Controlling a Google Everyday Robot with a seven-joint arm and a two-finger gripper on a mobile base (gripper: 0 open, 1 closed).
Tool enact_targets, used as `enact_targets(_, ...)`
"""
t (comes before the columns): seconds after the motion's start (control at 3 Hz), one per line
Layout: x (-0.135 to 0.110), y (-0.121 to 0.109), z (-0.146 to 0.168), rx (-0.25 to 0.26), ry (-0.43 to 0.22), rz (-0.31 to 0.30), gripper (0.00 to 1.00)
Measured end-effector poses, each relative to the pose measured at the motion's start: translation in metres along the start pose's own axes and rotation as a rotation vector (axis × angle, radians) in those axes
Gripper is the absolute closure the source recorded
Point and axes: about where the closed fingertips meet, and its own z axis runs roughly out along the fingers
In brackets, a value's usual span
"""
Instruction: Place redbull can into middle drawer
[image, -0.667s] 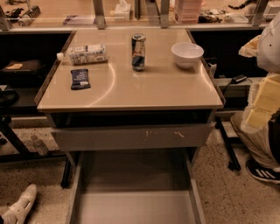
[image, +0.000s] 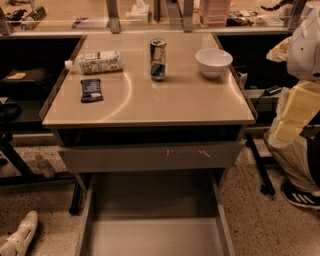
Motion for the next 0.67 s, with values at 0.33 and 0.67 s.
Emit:
enact_targets(0.33,-0.025,-0.021,0.015,0.028,-0.056,-0.051,0.0)
enact_targets(0.67,-0.044,-0.051,0.032,0.049,-0.153,-0.071,0.0)
